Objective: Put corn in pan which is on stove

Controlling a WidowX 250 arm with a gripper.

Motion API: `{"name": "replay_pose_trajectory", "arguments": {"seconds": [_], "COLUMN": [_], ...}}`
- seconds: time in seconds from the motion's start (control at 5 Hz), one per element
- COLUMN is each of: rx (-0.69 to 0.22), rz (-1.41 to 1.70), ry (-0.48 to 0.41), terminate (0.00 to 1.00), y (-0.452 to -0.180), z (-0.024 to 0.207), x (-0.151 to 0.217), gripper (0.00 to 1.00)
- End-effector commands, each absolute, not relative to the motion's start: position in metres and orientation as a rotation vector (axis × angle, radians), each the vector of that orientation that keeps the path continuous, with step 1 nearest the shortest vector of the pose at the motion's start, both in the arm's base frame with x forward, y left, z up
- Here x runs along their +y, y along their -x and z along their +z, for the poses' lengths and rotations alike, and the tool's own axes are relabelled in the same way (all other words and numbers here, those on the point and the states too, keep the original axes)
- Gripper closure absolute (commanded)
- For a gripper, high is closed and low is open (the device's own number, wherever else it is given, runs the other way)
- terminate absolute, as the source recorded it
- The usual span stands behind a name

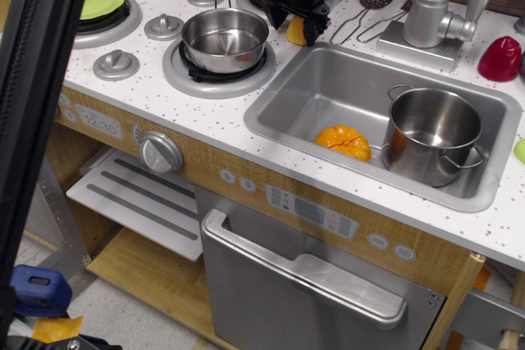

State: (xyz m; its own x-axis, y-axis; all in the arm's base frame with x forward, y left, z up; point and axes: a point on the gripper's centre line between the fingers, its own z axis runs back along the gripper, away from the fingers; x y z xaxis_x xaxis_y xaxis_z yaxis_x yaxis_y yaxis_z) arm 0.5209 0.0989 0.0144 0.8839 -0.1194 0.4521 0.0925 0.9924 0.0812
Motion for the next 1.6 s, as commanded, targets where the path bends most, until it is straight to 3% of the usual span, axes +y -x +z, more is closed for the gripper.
{"name": "replay_pose_trajectory", "arguments": {"seconds": [0.0, 1.0, 1.4], "rx": [-0.541, -0.490, -0.505], "rz": [-0.103, -0.144, -0.097], "ry": [-0.072, -0.315, -0.329], "terminate": [0.00, 0.00, 0.00], "y": [-0.529, -0.494, -0.475], "z": [0.052, 0.142, 0.146], "x": [0.103, 0.115, 0.126], "gripper": [1.00, 1.00, 1.00]}}
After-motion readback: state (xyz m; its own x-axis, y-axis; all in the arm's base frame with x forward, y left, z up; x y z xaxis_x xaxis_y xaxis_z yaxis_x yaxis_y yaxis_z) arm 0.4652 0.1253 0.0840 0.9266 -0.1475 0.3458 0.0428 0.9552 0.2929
